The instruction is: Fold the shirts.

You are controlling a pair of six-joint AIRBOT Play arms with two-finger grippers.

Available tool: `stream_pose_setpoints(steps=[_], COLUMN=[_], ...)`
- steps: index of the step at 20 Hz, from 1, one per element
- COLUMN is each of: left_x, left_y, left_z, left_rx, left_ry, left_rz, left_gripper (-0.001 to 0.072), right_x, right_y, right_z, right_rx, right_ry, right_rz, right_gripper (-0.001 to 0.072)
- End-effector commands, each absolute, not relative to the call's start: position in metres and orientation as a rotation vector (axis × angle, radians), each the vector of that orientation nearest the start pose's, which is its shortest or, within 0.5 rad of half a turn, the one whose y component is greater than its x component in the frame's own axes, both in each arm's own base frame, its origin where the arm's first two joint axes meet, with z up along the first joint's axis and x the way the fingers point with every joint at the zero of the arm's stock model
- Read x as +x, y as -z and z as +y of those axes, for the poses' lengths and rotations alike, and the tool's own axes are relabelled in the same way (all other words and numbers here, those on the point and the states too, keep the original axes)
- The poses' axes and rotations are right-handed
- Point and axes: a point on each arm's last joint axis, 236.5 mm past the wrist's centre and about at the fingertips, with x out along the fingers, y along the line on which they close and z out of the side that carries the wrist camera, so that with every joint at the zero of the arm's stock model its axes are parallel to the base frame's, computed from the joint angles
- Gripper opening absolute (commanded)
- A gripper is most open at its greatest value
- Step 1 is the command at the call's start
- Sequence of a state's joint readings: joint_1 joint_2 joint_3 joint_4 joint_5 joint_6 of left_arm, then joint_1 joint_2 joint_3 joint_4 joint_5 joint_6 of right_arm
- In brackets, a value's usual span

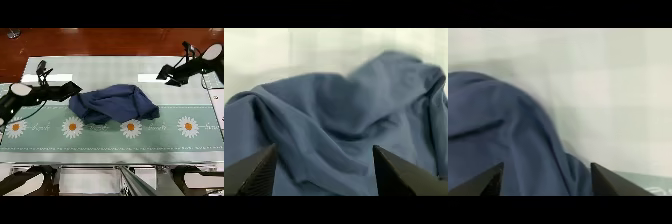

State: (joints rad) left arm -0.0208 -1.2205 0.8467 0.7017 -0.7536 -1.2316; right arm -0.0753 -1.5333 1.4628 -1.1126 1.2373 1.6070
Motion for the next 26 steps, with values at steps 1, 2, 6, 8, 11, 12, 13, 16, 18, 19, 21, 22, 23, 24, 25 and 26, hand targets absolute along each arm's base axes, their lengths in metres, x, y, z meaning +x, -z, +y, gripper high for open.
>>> stream_pose_setpoints(steps=[1, 2, 6, 8, 11, 12, 13, 16, 18, 19, 21, 22, 23, 24, 25, 26], left_x=[0.409, 0.402, 0.352, 0.324, 0.318, 0.322, 0.327, 0.342, 0.353, 0.361, 0.372, 0.376, 0.38, 0.382, 0.385, 0.386], left_y=[-0.013, -0.016, 0.013, 0.04, 0.053, 0.055, 0.059, 0.061, 0.064, 0.063, 0.057, 0.051, 0.046, 0.041, 0.037, 0.033], left_z=[-0.093, -0.065, -0.001, -0.014, -0.064, -0.073, -0.079, -0.101, -0.114, -0.118, -0.126, -0.129, -0.13, -0.132, -0.132, -0.133], left_rx=[-0.467, -0.472, -0.658, -0.812, -1.027, -1.083, -1.119, -1.127, -1.136, -1.142, -1.129, -1.096, -1.088, -1.084, -1.081, -1.08], left_ry=[0.353, 0.3, 0.148, 0.146, 0.285, 0.295, 0.287, 0.33, 0.327, 0.325, 0.36, 0.395, 0.41, 0.425, 0.439, 0.45], left_rz=[1.078, 1.132, 1.291, 1.354, 1.273, 1.229, 1.2, 1.155, 1.127, 1.096, 1.045, 1.018, 1.003, 0.995, 0.988, 0.983], left_gripper=[0.0699, 0.0699, 0.0698, 0.0698, 0.0698, 0.0698, 0.0698, 0.0697, 0.0695, 0.0675, 0.0059, 0.0029, 0.0029, 0.0029, 0.0029, 0.0029], right_x=[0.453, 0.443, 0.392, 0.368, 0.336, 0.328, 0.321, 0.3, 0.296, 0.295, 0.293, 0.292, 0.29, 0.288, 0.287, 0.289], right_y=[-0.063, -0.07, -0.063, -0.035, 0.011, 0.021, 0.029, 0.05, 0.057, 0.058, 0.058, 0.058, 0.058, 0.058, 0.058, 0.055], right_z=[0.03, 0.003, -0.086, -0.082, -0.025, -0.007, 0.011, 0.043, 0.056, 0.062, 0.072, 0.079, 0.085, 0.093, 0.102, 0.113], right_rx=[0.48, 0.439, 0.443, 0.553, 0.687, 0.717, 0.738, 0.725, 0.698, 0.691, 0.682, 0.674, 0.676, 0.672, 0.662, 0.677], right_ry=[-0.248, -0.202, 0.05, 0.083, -0.026, -0.063, -0.097, -0.155, -0.175, -0.18, -0.196, -0.209, -0.215, -0.225, -0.239, -0.255], right_rz=[1.279, 1.278, 1.274, 1.261, 1.257, 1.256, 1.257, 1.325, 1.342, 1.346, 1.36, 1.369, 1.38, 1.391, 1.396, 1.388], right_gripper=[0.0627, 0.0627, 0.062, 0.062, 0.062, 0.062, 0.062, 0.062, 0.062, 0.062, 0.062, 0.062, 0.062, 0.062, 0.0621, 0.0621])
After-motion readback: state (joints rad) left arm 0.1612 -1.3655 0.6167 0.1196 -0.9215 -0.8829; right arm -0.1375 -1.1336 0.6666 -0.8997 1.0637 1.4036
